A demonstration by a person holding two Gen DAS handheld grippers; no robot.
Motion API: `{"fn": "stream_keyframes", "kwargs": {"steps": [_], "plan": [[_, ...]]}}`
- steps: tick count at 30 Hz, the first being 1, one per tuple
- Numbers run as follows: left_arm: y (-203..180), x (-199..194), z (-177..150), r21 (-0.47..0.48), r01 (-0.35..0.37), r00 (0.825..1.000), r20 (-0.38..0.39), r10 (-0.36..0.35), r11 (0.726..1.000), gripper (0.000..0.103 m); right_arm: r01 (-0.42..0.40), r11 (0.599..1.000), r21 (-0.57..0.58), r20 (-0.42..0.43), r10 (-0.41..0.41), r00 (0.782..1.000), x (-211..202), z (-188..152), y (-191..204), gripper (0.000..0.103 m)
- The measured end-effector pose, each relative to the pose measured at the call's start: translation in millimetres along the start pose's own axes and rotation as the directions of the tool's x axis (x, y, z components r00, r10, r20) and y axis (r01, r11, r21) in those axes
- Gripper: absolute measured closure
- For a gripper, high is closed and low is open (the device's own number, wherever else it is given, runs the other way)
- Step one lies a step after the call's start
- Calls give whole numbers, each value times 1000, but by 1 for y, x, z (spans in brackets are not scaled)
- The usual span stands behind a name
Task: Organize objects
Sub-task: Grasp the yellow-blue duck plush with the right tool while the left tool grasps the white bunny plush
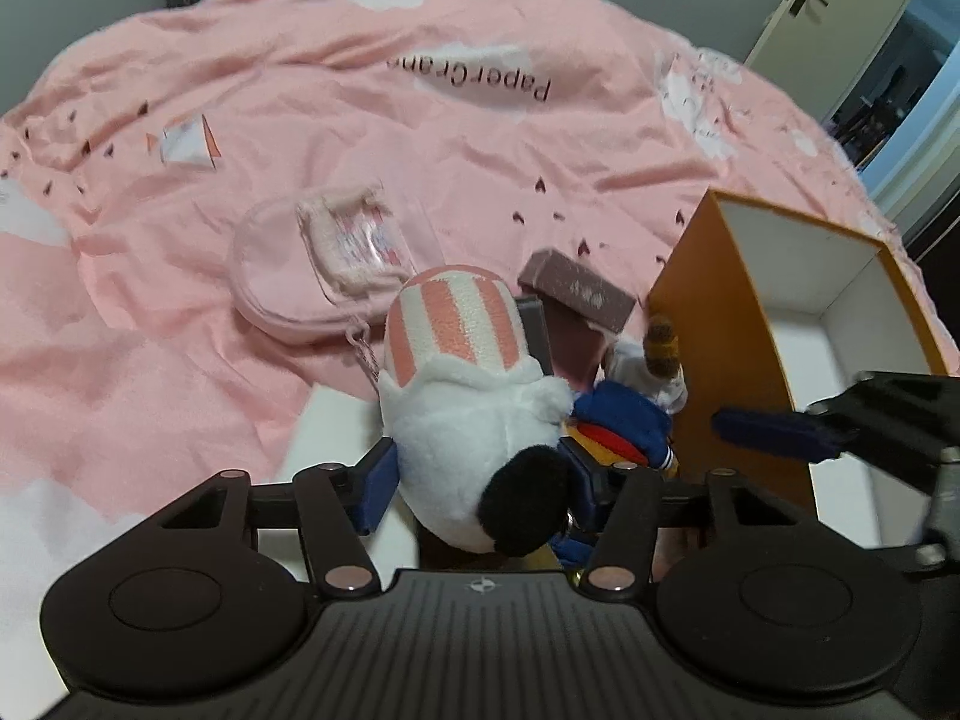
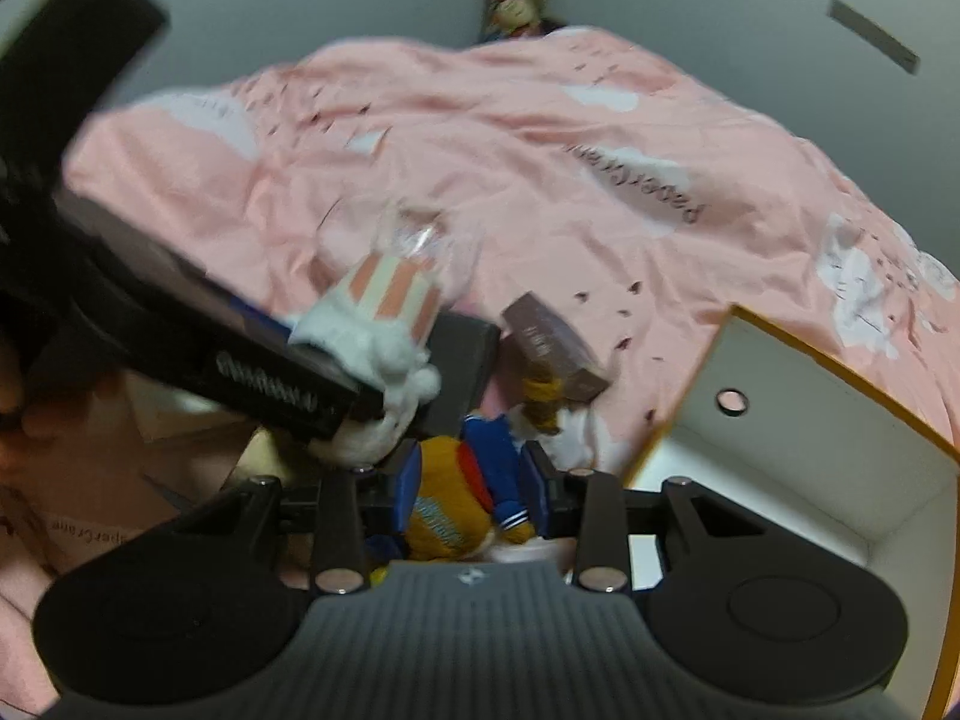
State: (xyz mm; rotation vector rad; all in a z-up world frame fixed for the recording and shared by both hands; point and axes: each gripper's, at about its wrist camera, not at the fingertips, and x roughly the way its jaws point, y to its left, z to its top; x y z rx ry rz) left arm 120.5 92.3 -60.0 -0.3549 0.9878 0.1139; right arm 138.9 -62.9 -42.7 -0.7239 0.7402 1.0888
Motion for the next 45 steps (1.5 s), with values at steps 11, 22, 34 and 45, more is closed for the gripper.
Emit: {"fn": "stream_keyframes", "kwargs": {"steps": [11,22,34,45], "plan": [[35,-9,3,-63,54,998,30,-52,997,44,-25,986,-163,-284,-23,959,59,19,19,37],[49,11,5,-109,123,992,5,-123,986,30,-43,990,-131,-337,-4,942,93,26,17,19],[47,12,-1,-95,165,986,35,-162,982,39,4,998,-64,-300,-23,954,84,23,17,45],[42,-5,-6,-56,168,985,58,-165,984,42,-20,993,-112,-151,3,988,25,21,19,97]]}}
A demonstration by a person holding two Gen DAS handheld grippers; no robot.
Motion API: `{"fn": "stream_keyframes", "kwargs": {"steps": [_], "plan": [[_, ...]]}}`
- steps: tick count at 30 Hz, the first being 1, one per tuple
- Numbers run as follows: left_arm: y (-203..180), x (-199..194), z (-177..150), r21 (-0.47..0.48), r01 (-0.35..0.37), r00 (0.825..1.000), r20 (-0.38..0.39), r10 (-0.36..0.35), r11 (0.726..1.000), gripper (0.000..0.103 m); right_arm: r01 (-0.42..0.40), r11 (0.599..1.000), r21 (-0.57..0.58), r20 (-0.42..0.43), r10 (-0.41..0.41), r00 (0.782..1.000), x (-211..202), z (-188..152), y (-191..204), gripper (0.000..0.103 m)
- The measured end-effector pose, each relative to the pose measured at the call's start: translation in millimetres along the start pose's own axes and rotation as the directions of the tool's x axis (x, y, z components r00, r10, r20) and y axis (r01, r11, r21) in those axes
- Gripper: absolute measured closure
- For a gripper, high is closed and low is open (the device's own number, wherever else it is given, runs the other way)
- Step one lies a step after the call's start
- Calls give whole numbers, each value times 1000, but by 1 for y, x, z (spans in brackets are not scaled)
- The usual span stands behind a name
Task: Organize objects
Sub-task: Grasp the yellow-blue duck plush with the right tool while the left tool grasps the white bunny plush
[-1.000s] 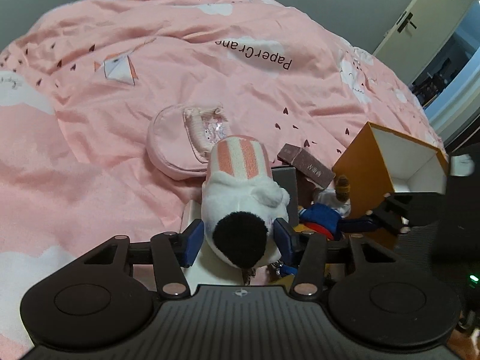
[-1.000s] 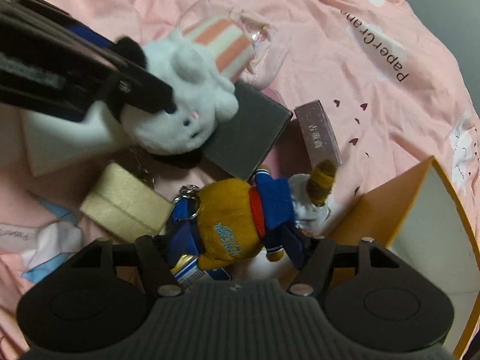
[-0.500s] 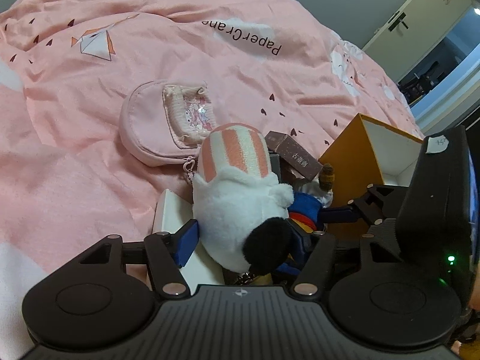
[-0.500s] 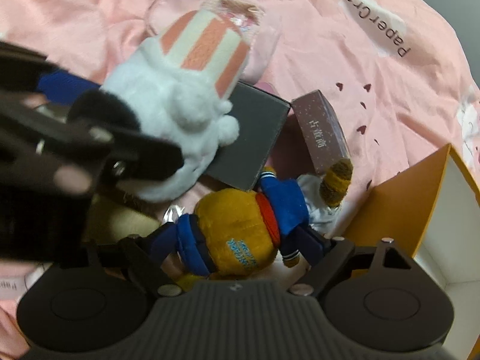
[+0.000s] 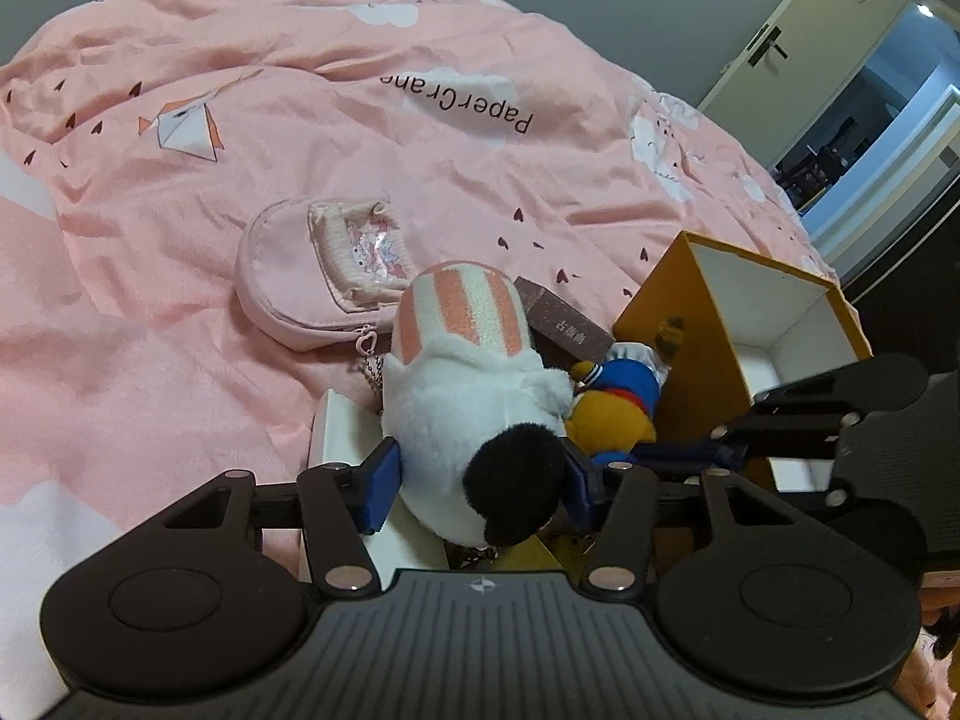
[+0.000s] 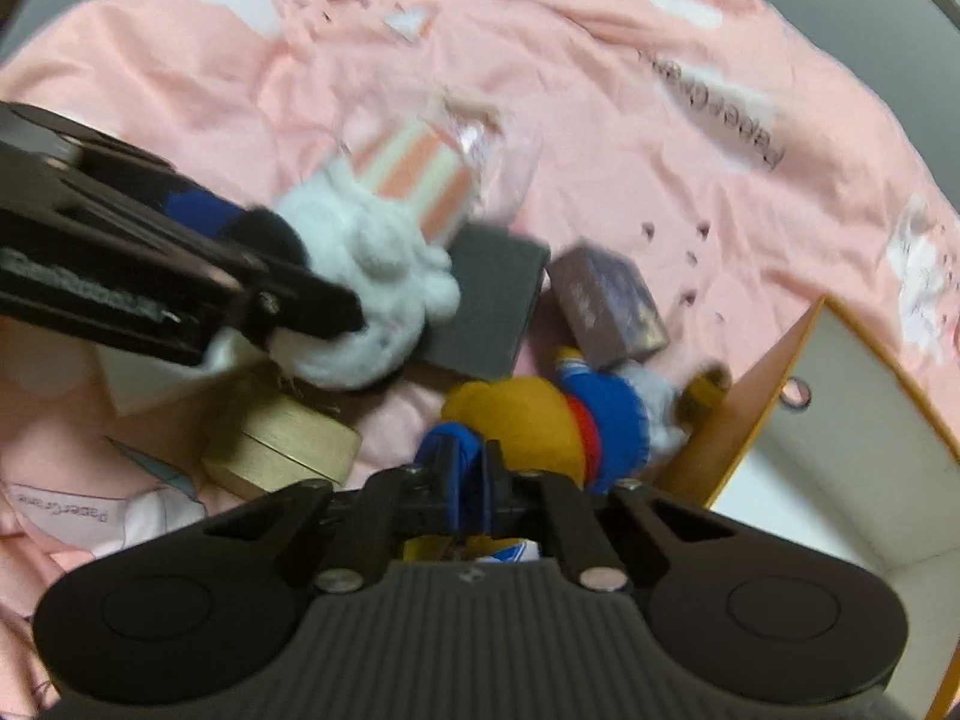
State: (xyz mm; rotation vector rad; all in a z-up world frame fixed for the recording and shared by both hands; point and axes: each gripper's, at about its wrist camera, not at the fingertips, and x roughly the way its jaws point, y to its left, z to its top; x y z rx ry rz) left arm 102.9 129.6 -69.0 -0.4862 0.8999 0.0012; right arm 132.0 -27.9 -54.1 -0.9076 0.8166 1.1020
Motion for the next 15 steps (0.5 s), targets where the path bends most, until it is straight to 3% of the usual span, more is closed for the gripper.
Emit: {"fn": "stream_keyframes", "kwargs": {"steps": [4,9,13,15], "plan": [[-1,-5,-1,-2,-7,1000,13,7,1000,42,19,1000,-18,26,-19,999,-4,3,-6,97],[-1,-9,-1,-10,7,1000,9,-7,1000,42,-20,1000,-14,148,22,989,-31,5,-8,98],[2,-6,-4,-27,6,1000,-7,-6,1000,42,-39,998,40,-44,41,998,-9,1,-5,98],[2,-7,-5,-24,7,1000,-4,-7,1000,42,-48,996,77,-79,54,995,-4,-4,-9,99]]}}
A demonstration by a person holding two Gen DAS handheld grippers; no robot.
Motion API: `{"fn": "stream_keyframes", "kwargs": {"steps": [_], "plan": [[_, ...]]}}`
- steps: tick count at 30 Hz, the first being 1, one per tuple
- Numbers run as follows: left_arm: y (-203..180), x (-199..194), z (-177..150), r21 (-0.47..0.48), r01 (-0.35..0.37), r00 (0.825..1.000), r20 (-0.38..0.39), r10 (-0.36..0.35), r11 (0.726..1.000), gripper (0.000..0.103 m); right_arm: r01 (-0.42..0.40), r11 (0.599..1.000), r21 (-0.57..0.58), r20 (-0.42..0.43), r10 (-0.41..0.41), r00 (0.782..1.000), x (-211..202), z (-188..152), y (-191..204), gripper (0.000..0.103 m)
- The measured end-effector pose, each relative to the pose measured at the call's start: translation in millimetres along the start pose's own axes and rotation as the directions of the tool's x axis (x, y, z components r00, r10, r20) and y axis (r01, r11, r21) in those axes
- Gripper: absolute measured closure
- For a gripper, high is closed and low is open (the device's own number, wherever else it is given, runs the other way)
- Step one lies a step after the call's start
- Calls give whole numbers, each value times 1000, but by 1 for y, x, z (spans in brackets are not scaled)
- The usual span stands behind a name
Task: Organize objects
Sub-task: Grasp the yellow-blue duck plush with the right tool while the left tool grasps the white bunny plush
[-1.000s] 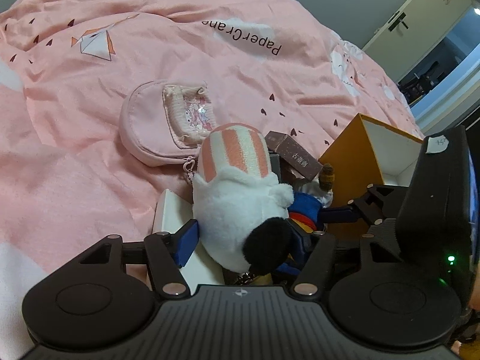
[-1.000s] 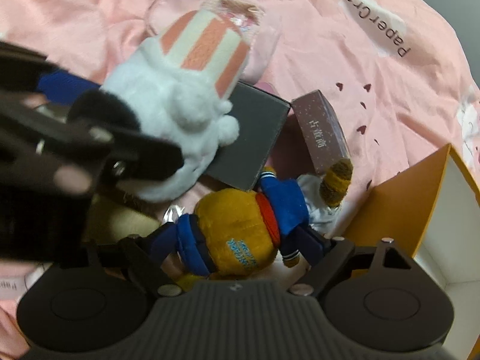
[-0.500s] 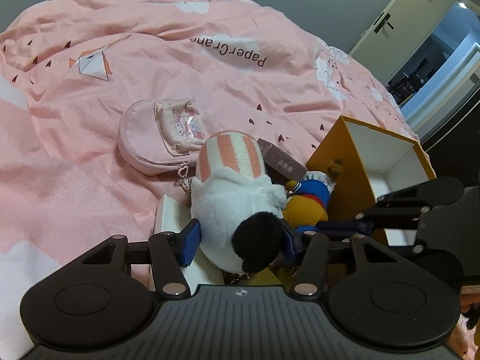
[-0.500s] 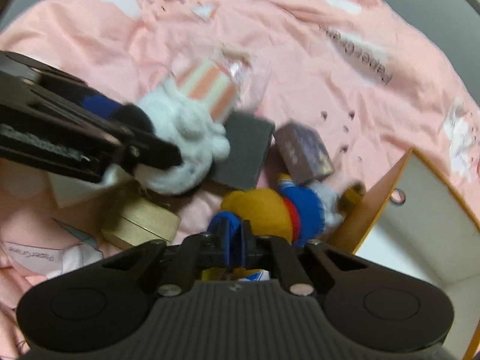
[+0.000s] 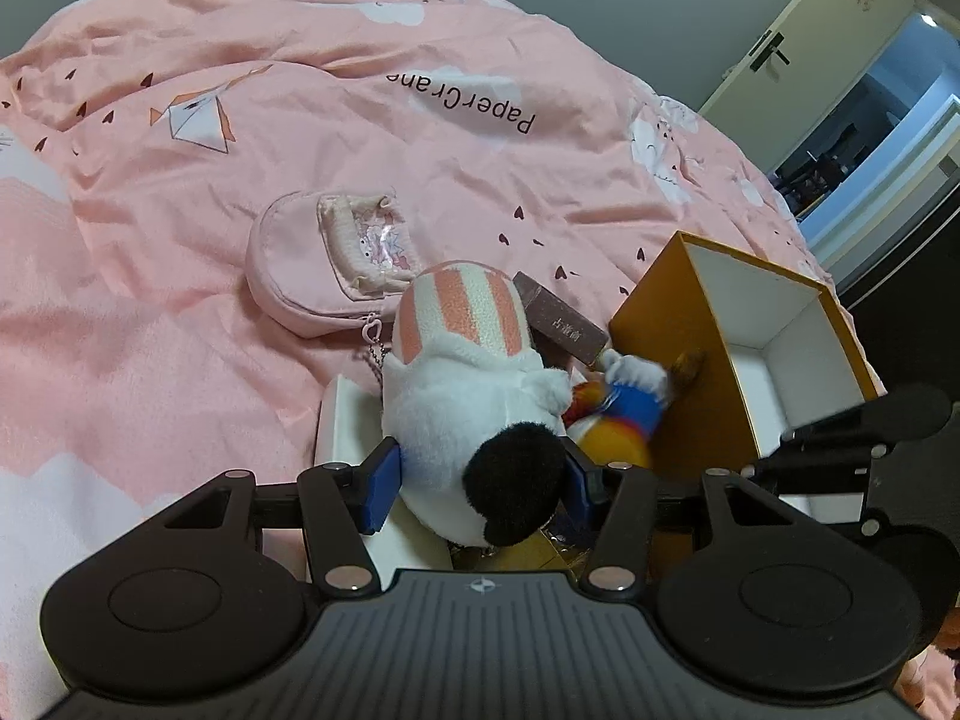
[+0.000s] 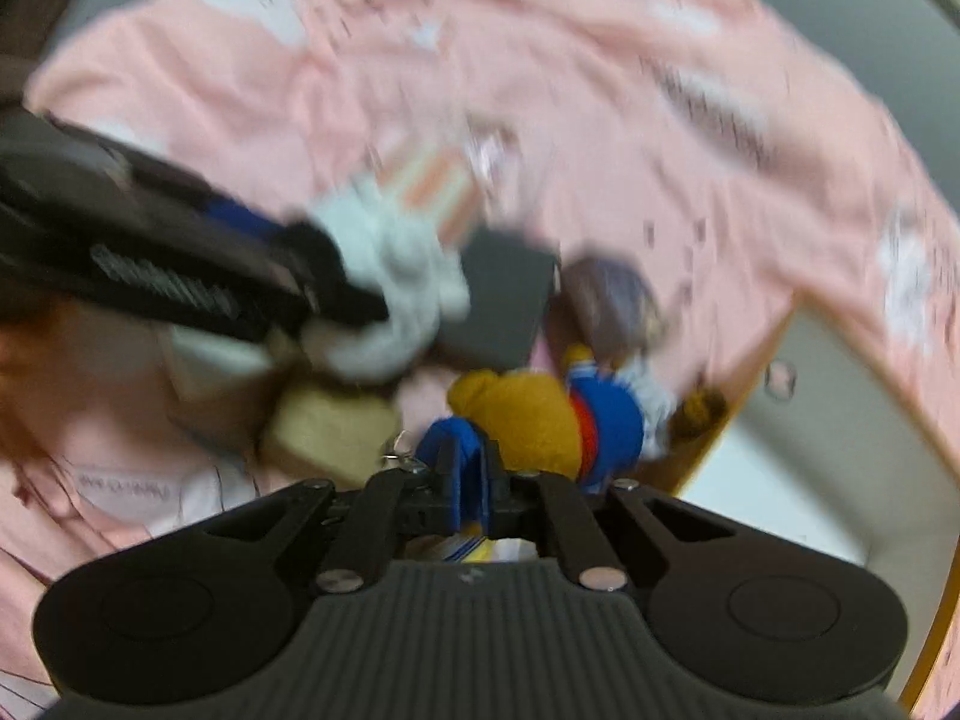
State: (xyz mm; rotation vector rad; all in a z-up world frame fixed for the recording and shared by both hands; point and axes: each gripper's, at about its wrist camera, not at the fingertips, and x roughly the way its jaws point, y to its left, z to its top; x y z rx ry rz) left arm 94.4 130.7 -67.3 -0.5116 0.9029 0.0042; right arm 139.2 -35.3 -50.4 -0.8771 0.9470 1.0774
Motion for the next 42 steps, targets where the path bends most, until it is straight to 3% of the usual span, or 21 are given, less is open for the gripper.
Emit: {"fn": "stream_keyframes", "kwargs": {"steps": [4,5,6,8,12,16,18,21,25,27,29,32,33,38,42], "plan": [[1,2,-1,-9,8,1000,-3,-8,1000,42,-27,996,89,20,25,999,-9,3,-8,94],[1,2,-1,-12,9,1000,-3,-9,1000,42,-26,995,99,32,23,999,-11,7,-8,88],[2,2,-1,-14,10,1000,-3,-10,1000,42,-16,994,104,42,11,999,-10,11,-8,74],[3,1,-1,-24,16,1000,-1,-16,1000,42,29,993,111,39,-33,999,-4,16,-4,59],[10,-1,-1,-51,23,1000,10,-23,998,42,123,989,88,-36,-120,992,25,26,2,52],[17,-2,-1,-78,33,999,18,-32,996,42,222,974,44,-107,-216,970,56,27,6,49],[19,0,0,-85,36,999,19,-35,996,41,261,965,2,-108,-260,960,64,28,11,33],[21,2,1,-96,24,1000,18,-23,995,42,306,952,-23,-115,-307,945,76,28,15,24],[27,3,1,-129,20,999,30,-16,991,43,388,919,-69,-106,-393,913,88,30,14,29],[28,4,2,-136,17,999,33,-13,991,43,392,917,-77,-101,-398,912,88,31,15,33],[26,5,3,-132,9,999,31,-5,991,39,392,917,-73,-77,-397,915,81,30,15,44],[23,9,4,-127,-13,1000,27,16,992,31,347,938,-16,-45,-348,937,60,26,11,52],[23,10,5,-125,-14,1000,25,18,992,30,334,943,-3,-23,-334,942,51,23,12,59],[22,19,8,-115,-6,1000,20,8,993,32,248,967,54,101,-252,962,3,9,12,59],[17,20,8,-94,5,1000,21,-3,996,40,188,978,87,231,-204,951,-34,-2,10,59]]}}
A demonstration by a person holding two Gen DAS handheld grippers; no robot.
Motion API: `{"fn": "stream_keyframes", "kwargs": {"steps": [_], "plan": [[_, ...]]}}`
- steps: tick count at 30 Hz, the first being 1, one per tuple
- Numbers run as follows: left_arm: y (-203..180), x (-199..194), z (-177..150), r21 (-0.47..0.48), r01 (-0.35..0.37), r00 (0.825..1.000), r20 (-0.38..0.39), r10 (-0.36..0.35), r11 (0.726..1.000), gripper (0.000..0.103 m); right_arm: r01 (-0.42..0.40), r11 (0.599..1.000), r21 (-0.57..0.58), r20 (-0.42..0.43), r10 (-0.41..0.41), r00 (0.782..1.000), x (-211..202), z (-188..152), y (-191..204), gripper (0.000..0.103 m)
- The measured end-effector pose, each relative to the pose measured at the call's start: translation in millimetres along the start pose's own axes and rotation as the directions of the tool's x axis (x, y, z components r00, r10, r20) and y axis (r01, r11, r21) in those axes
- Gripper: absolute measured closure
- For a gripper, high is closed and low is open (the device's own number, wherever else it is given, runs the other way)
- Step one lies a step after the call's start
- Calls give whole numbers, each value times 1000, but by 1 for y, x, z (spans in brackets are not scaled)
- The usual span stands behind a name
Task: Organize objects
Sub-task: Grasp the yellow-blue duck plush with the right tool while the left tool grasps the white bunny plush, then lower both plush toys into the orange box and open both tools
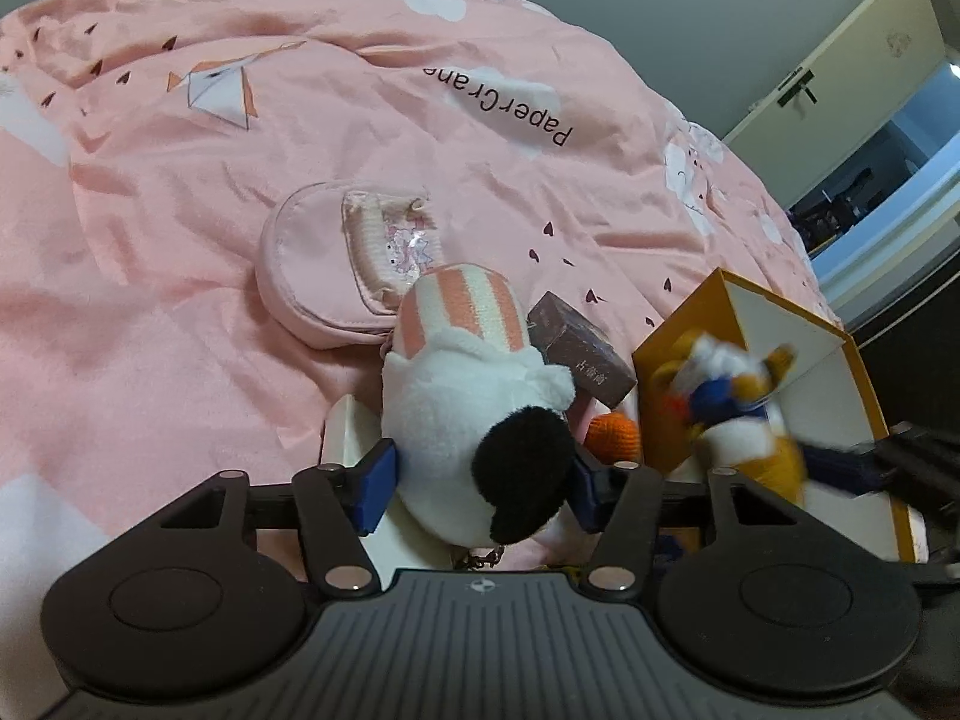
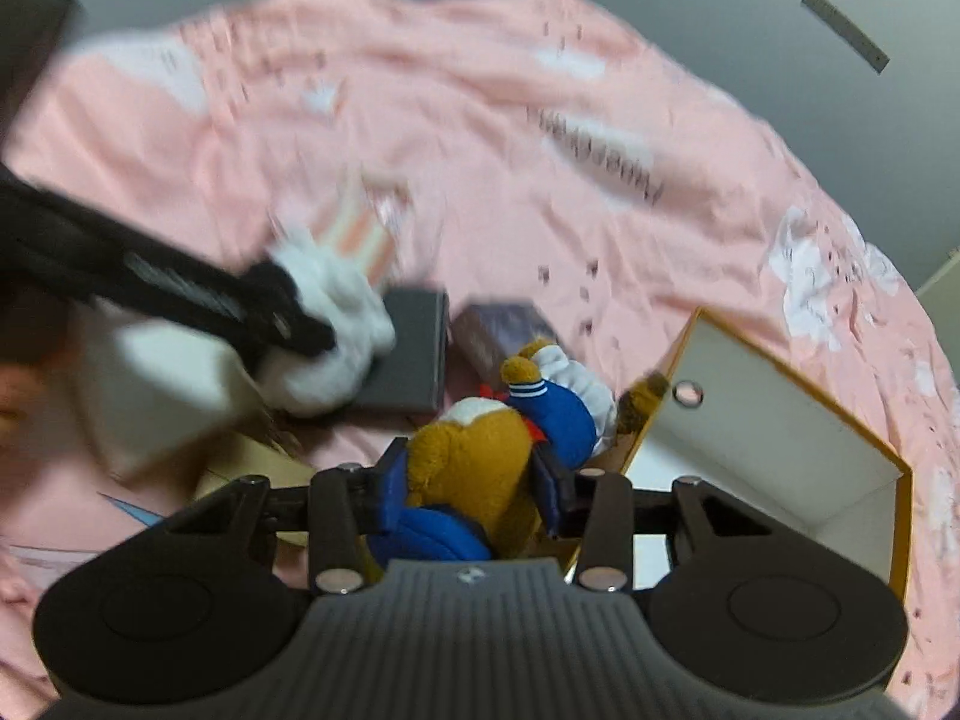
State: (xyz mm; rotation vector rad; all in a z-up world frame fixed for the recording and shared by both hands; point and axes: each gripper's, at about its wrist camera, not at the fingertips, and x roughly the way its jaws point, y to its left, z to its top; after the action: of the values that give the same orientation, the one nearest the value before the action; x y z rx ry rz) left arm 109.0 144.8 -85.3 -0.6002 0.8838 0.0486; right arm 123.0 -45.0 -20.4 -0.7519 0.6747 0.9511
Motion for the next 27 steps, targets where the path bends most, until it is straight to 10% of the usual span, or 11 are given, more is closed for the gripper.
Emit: {"fn": "stream_keyframes", "kwargs": {"steps": [11,21,27], "plan": [[-56,-60,11,94,58,989,130,-70,994,43,-39,999,14,236,35,971,-71,-18,-62,59],[-169,-21,36,302,191,977,33,-210,934,43,13,1000,-10,169,-11,985,-47,-46,-123,59],[-198,44,35,331,147,988,-88,-124,932,43,-24,998,51,104,19,994,-5,-64,-159,59]]}}
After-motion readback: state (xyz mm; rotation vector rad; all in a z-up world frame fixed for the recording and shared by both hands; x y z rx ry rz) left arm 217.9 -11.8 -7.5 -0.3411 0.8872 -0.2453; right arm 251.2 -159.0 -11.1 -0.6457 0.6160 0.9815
